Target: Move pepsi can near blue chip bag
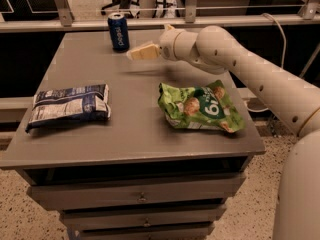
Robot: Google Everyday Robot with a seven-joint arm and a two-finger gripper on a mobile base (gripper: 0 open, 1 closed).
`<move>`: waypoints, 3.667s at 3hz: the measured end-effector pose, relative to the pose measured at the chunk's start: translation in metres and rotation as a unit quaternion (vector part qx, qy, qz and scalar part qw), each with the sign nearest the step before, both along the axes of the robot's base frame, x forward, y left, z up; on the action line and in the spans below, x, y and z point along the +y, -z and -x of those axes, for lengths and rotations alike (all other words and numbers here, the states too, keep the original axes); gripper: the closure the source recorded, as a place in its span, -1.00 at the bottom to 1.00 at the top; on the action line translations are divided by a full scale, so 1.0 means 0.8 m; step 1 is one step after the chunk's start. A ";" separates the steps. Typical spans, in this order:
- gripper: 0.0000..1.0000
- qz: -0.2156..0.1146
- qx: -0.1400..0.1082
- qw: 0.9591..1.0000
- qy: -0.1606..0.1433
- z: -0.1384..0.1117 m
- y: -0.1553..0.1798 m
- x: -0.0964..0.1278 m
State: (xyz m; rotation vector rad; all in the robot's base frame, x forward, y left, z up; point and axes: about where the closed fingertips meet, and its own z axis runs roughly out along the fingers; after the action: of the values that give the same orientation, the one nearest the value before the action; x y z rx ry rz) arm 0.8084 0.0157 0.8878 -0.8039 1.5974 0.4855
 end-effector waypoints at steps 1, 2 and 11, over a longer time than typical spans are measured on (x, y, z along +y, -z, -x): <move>-1.00 -0.002 0.003 1.000 0.010 -0.031 0.013 0.028; -1.00 -0.005 0.002 1.000 0.016 -0.049 0.019 0.045; 1.00 -0.084 0.013 0.985 -0.152 0.010 -0.074 0.090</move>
Offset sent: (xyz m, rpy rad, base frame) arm 0.0573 0.0463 -0.0194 0.0136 -0.0001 -0.0536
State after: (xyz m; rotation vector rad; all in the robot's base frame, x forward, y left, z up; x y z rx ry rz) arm 0.8004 0.0873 0.9468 -0.9188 1.4411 0.8409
